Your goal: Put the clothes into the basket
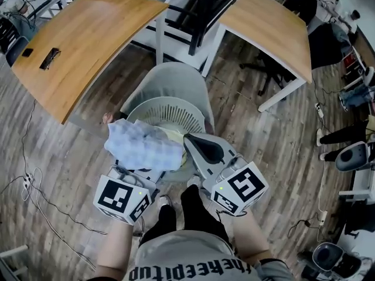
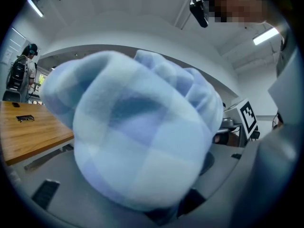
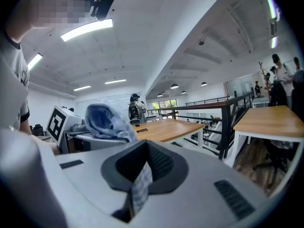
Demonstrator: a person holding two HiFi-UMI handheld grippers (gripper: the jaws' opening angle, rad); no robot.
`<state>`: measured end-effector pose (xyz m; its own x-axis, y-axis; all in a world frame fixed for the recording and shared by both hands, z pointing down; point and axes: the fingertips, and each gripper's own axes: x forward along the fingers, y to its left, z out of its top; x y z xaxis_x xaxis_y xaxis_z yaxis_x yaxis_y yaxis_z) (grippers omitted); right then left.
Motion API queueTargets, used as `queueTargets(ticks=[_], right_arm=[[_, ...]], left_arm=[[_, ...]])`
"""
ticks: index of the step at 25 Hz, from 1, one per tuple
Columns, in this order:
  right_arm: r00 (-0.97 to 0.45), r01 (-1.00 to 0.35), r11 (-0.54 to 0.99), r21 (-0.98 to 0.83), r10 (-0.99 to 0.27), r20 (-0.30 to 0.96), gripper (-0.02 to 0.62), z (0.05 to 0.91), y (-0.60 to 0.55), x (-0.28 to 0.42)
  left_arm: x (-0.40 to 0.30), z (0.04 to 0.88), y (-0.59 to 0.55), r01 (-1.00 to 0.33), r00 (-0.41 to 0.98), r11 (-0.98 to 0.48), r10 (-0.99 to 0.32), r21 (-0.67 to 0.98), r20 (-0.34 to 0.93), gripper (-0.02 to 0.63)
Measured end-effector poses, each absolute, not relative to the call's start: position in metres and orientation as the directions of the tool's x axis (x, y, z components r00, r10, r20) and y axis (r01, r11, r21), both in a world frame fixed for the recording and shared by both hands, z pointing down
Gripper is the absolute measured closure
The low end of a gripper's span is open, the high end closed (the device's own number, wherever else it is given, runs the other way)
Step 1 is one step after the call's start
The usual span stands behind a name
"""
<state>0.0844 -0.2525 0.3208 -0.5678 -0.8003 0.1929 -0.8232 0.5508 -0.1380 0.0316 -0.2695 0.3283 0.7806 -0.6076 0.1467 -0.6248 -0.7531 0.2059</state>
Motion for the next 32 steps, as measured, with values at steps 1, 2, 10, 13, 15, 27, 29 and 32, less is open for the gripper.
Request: queueTargets(ticks=[1, 2, 10, 13, 15, 27, 29, 32], right_arm=[[-0.574, -0.819, 0.556, -0.141, -0.795, 0.195, 0.586, 0.322, -0.257, 0.087], [-0.581, -0.814, 0.563, -0.145, -0.790, 0.197, 0.586, 0.324, -0.260, 0.089], [-0.634, -0.774, 0.610, -0.171, -0.743, 0.217, 0.586, 0.336, -0.286, 0.098], [-0.657, -0.754, 0.630, -0.185, -0.719, 0.227, 0.586, 0.342, -0.293, 0.102], [-0.668, -0.744, 0.640, -0.191, -0.707, 0.233, 0.586, 0.347, -0.297, 0.104], [-0.728, -0.685, 0.686, -0.246, -0.636, 0.256, 0.586, 0.373, -0.309, 0.107], [-0.737, -0.676, 0.692, -0.255, -0.625, 0.257, 0.586, 0.377, -0.309, 0.107], [-0.747, -0.665, 0.698, -0.265, -0.611, 0.264, 0.586, 0.385, -0.310, 0.106]], left_arm=[[0.034, 0.330, -0.273, -0.631, 0.775, -0.747, -0.613, 0.210, 0.151, 0.293], [0.035, 0.332, -0.276, -0.639, 0.769, -0.740, -0.620, 0.212, 0.155, 0.293], [0.042, 0.346, -0.297, -0.692, 0.721, -0.685, -0.666, 0.228, 0.190, 0.293], [0.046, 0.353, -0.302, -0.713, 0.701, -0.662, -0.682, 0.230, 0.211, 0.293], [0.048, 0.358, -0.305, -0.724, 0.690, -0.650, -0.689, 0.232, 0.223, 0.294], [0.049, 0.398, -0.311, -0.779, 0.627, -0.579, -0.720, 0.241, 0.297, 0.294], [0.049, 0.407, -0.310, -0.786, 0.618, -0.568, -0.722, 0.244, 0.312, 0.294], [0.048, 0.420, -0.310, -0.798, 0.603, -0.551, -0.724, 0.245, 0.335, 0.295]])
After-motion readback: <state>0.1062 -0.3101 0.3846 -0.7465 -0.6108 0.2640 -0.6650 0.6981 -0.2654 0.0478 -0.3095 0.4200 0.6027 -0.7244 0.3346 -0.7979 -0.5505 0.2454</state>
